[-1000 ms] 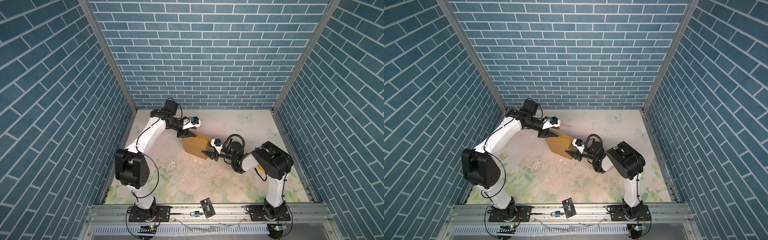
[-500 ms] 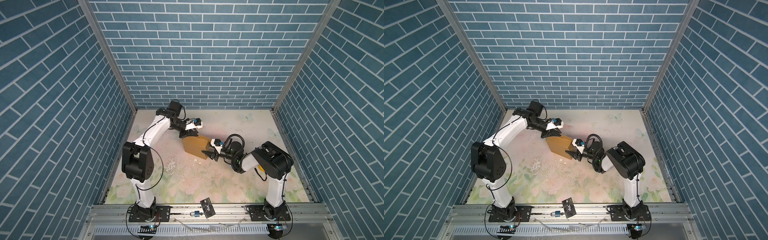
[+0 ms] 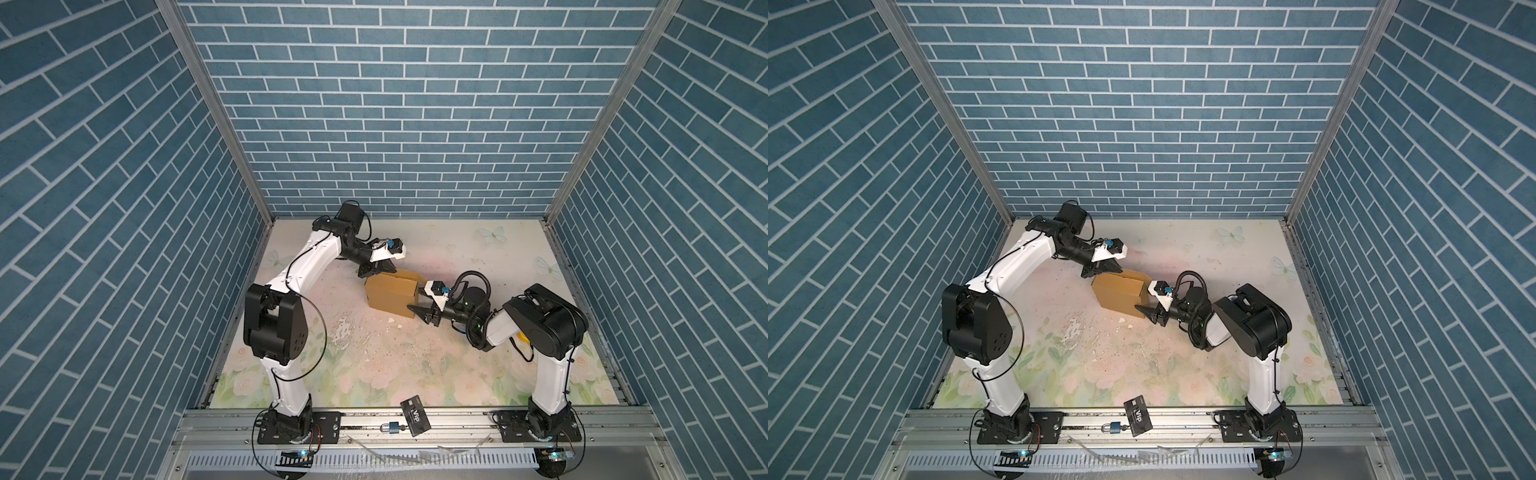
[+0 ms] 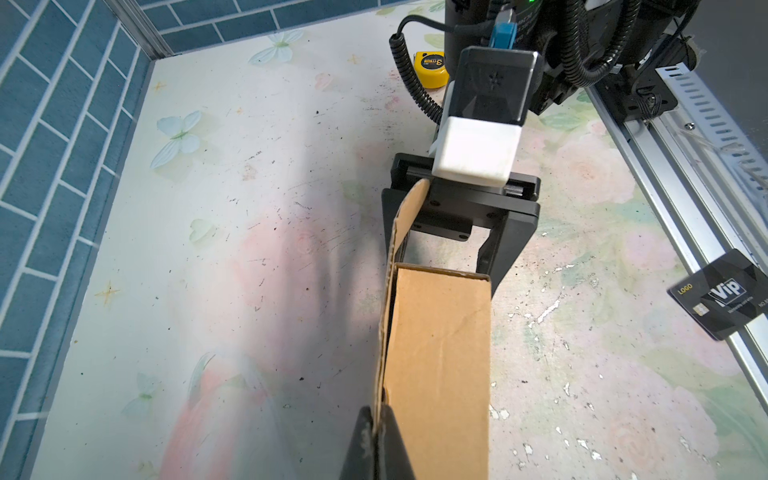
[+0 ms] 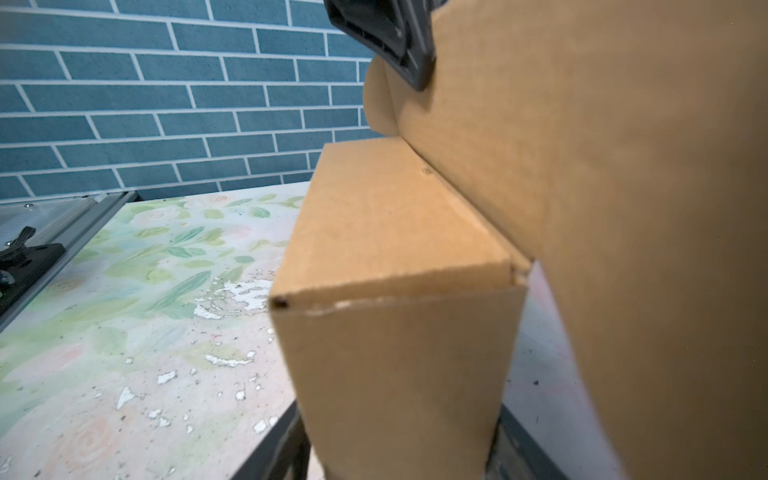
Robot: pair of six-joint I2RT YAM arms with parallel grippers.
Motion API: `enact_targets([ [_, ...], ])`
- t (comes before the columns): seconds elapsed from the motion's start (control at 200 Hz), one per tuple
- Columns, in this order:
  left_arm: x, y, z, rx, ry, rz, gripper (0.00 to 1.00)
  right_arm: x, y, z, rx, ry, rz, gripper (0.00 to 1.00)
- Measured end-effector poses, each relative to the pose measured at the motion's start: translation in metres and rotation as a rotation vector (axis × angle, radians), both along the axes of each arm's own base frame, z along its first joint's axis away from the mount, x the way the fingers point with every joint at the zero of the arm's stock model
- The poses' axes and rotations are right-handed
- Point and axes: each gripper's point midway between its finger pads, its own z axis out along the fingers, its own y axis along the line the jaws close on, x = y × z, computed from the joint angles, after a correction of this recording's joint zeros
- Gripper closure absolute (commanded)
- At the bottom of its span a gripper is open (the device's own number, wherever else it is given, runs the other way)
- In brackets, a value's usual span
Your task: Fold the paper box
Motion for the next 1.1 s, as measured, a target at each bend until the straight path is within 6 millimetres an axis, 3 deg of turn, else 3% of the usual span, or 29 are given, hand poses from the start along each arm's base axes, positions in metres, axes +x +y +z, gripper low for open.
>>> enact_targets([
  [0.275, 0.001, 0.000, 0.000, -0.001, -0.005, 0.002, 1.00, -0.006, -0.021, 0.006, -0.009, 0.001, -0.069, 0.32],
  [0.435, -0.001, 0.000, 0.000, -0.004, -0.010, 0.002, 0.98, -0.015, -0.041, 0.013, -0.012, -0.003, -0.126, 0.36],
  [0.67, -0.003, 0.000, 0.000, -0.005, -0.013, 0.000, 0.98, -0.024, -0.073, 0.050, 0.007, -0.044, -0.220, 0.49],
  [0.775, -0.004, -0.001, 0.000, -0.004, -0.013, -0.003, 0.97, -0.018, -0.085, 0.079, -0.012, -0.076, -0.261, 0.48],
  [0.92, -0.005, -0.002, -0.001, -0.004, -0.012, -0.008, 0.97, 0.004, -0.090, 0.118, -0.081, -0.127, -0.298, 0.49],
  [1.005, -0.006, -0.004, -0.001, -0.004, -0.013, -0.011, 0.97, 0.017, -0.091, 0.121, -0.142, -0.122, -0.304, 0.51],
  [1.1, -0.007, -0.005, -0.001, -0.004, -0.014, -0.015, 0.97, 0.030, -0.090, 0.110, -0.223, -0.085, -0.295, 0.52],
])
